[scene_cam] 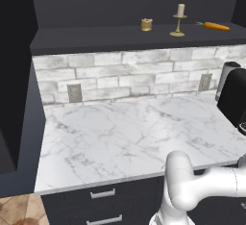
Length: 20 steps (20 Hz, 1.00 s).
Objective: Pick the candle and candle from the dining table and place them in the open cabinet. Close the cabinet after placing the objects.
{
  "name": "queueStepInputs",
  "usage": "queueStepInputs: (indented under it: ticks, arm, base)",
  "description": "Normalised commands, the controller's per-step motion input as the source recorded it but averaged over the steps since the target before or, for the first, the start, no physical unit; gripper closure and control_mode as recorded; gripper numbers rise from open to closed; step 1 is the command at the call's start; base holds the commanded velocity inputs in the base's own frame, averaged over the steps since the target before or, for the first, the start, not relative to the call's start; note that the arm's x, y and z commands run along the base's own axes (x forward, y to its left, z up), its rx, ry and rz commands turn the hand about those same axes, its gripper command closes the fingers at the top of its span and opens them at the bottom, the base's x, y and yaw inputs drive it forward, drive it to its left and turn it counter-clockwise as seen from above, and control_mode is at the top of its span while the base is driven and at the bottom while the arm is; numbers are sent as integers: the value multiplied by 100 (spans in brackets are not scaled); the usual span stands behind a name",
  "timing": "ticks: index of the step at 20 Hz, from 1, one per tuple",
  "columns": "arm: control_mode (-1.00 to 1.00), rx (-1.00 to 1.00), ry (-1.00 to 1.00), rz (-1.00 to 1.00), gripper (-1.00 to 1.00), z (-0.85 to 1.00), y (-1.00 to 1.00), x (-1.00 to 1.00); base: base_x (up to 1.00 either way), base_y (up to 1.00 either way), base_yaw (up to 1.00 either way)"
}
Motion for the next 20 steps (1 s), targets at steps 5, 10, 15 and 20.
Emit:
queueStepInputs:
  ticks: [5,10,15,20]
  arm:
    - [-100,-13,-37,11,-100,23,0,-67]
    - [-100,-15,-22,0,-100,9,16,-38]
    - [-100,-6,-1,-1,-100,2,6,-3]
    - [-100,-19,-15,0,-100,17,11,-35]
  base:
    - [0,0,0]
    - [0,0,0]
    - [0,0,0]
    - [0,0,0]
